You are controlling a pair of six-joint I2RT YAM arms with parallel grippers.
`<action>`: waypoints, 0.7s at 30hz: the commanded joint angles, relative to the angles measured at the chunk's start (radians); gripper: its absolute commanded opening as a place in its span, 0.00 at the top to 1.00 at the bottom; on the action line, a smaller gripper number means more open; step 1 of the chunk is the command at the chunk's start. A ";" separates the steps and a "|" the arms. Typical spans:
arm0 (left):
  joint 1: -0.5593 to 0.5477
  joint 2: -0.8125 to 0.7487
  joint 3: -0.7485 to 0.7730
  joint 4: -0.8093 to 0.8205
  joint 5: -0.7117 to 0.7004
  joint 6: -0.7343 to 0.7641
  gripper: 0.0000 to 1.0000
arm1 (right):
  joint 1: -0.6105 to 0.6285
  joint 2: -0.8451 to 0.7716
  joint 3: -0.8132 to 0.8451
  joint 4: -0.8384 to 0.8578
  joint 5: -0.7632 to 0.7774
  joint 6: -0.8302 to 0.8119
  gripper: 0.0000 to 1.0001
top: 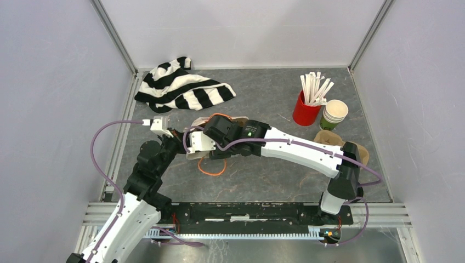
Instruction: Pack the takeout coffee
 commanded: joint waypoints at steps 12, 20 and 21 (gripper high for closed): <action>-0.002 -0.087 0.003 -0.086 0.043 -0.009 0.98 | 0.005 0.047 0.140 0.003 0.041 -0.041 0.60; -0.004 -0.081 0.009 -0.089 0.052 -0.003 0.98 | 0.006 0.035 0.045 0.046 0.017 -0.107 0.61; -0.004 -0.078 0.010 -0.090 0.055 0.001 0.98 | 0.006 0.040 0.056 0.033 0.008 -0.099 0.62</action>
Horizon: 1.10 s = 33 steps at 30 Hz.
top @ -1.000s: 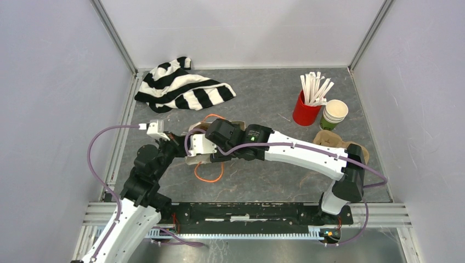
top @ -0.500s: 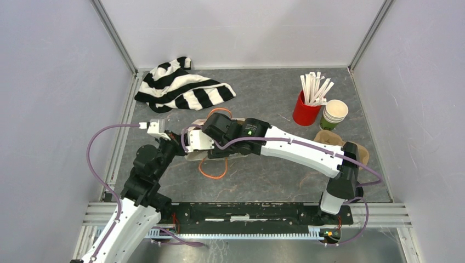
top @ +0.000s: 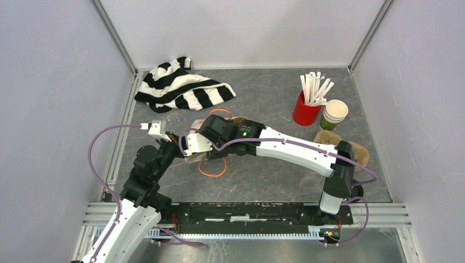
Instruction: Pack the takeout coffee
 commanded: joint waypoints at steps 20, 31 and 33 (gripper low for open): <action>-0.003 0.052 0.090 -0.041 0.043 0.033 0.98 | -0.047 -0.028 -0.138 0.154 0.033 -0.005 0.62; -0.004 0.053 0.102 -0.081 0.073 0.030 0.98 | -0.080 -0.023 -0.162 0.295 0.056 0.001 0.62; -0.003 0.054 0.112 -0.098 0.070 0.030 0.98 | -0.079 -0.037 -0.148 0.264 0.042 0.009 0.63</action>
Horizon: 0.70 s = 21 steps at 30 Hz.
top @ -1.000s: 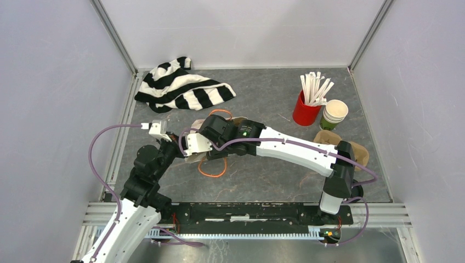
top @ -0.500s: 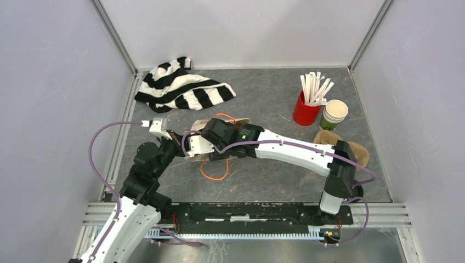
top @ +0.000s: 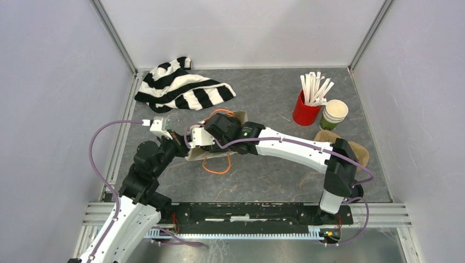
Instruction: Pack the takeout coffee
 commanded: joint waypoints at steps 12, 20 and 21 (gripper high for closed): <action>-0.004 0.001 0.054 -0.063 0.035 0.031 0.98 | -0.009 -0.164 -0.036 -0.071 -0.101 0.075 0.63; -0.003 0.005 0.054 -0.057 0.044 0.042 0.98 | -0.009 -0.153 -0.054 -0.084 -0.176 0.063 0.65; -0.003 0.006 0.055 -0.058 0.044 0.042 0.98 | -0.008 -0.149 -0.053 -0.092 -0.186 0.060 0.65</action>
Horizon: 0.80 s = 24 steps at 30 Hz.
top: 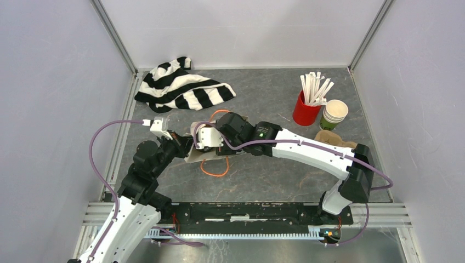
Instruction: Pack the takeout coffee
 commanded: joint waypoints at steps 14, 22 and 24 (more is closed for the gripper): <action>-0.004 0.028 0.052 -0.009 0.036 0.043 0.98 | -0.012 0.075 -0.035 0.162 0.057 -0.029 0.64; -0.004 0.080 0.121 -0.072 0.033 0.013 0.98 | -0.022 0.110 -0.030 0.205 0.049 -0.051 0.63; -0.004 0.110 0.158 -0.106 0.028 0.001 0.98 | -0.027 0.117 -0.025 0.200 0.048 -0.051 0.63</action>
